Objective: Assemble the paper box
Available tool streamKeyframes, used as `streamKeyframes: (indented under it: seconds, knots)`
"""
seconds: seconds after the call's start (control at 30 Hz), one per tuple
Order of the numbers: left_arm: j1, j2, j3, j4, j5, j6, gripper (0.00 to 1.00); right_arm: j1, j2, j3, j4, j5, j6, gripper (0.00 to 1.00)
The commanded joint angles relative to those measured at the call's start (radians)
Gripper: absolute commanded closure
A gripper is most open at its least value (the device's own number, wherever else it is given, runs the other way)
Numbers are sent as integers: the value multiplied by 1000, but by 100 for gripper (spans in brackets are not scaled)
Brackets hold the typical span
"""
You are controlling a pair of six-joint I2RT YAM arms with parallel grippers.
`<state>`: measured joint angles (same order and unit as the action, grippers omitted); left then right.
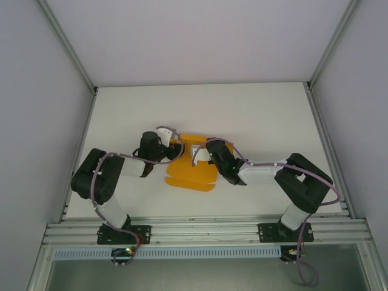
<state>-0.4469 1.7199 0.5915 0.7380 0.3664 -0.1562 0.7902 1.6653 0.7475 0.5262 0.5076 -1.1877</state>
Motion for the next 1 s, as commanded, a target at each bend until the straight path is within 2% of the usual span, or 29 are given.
streamKeyframes:
  seconds: [0.0, 0.03, 0.07, 0.2, 0.33, 0.4, 0.53, 0.6, 0.7, 0.73, 0.83, 0.87, 0.97]
  knots:
    - [-20, 17, 37, 43, -92, 20, 66, 16, 11, -4, -152, -53, 28, 100]
    - [-25, 17, 34, 46, -119, 18, 79, 16, 10, -5, -153, -50, 32, 100]
    - [-36, 12, 30, 46, -166, 16, 98, 15, 8, -4, -155, -45, 31, 100]
    - [-114, 0, -9, 64, -496, 18, 100, 16, -2, -8, -149, -26, 53, 100]
    - [-187, 42, -5, 35, -837, -73, 100, 20, -22, -8, -169, -6, 99, 100]
    - [-214, 78, -21, 97, -922, -89, 100, 24, -22, -10, -171, 8, 108, 100]
    - [-275, 141, -37, 221, -1168, -116, 100, 34, -8, -11, -143, 54, 109, 100]
    - [-285, 143, -46, 238, -1184, -140, 100, 36, -6, -14, -131, 62, 110, 100]
    - [-283, 131, -32, 168, -1136, -142, 100, 35, -6, -10, -141, 60, 125, 100]
    - [-280, 116, -36, 152, -1093, -134, 97, 36, -6, -7, -147, 62, 125, 100]
    - [-263, 56, -75, 139, -920, -134, 75, 35, -2, -4, -144, 68, 117, 100]
    - [-256, 35, -84, 119, -863, -137, 73, 36, -1, -3, -145, 70, 117, 100]
    - [-242, -13, -93, 47, -757, -140, 78, 37, 1, -1, -137, 74, 112, 100]
